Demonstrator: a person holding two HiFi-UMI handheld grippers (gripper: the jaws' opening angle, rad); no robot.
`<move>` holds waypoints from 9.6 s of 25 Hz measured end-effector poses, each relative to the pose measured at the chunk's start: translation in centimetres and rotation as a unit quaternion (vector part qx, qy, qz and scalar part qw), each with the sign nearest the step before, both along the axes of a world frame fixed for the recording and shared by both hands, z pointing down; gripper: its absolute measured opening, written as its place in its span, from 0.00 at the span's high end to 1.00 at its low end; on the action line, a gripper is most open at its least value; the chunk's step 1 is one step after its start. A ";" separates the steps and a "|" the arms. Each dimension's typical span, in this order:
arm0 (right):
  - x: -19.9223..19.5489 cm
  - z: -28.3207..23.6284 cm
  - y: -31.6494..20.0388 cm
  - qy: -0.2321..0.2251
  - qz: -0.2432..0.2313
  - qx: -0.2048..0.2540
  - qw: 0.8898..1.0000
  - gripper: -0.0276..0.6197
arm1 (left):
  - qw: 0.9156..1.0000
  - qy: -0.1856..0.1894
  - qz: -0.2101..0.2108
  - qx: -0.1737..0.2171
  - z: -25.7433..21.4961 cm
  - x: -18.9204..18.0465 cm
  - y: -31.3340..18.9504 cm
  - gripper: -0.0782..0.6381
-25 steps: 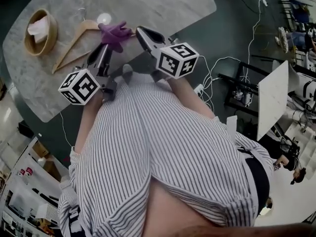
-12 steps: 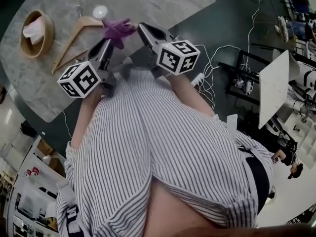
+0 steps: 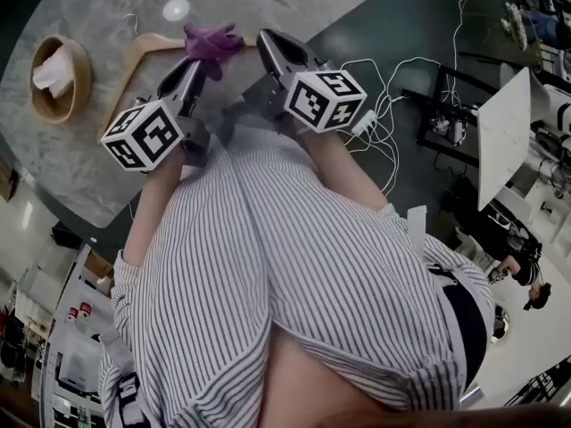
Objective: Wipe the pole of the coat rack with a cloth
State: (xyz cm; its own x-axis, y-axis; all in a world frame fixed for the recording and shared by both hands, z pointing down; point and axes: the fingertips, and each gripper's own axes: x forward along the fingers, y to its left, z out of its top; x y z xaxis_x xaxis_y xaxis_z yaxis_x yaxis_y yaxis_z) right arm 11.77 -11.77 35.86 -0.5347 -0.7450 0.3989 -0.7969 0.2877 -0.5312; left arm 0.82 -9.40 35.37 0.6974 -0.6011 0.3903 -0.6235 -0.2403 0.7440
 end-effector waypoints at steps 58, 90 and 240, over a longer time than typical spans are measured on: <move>2.4 9.9 0.6 -0.067 -0.016 -0.122 0.990 0.93 | 0.989 0.046 0.049 -0.129 9.8 9.9 -3.4 0.82; -9.8 8.3 0.5 -0.032 -0.083 -0.105 0.991 0.93 | 0.989 0.078 -0.010 -0.124 9.6 -2.7 -2.9 0.82; -27.8 7.5 6.4 -0.003 -0.285 -0.107 0.953 0.93 | 0.970 0.097 -0.176 -0.140 8.1 -26.1 11.6 0.82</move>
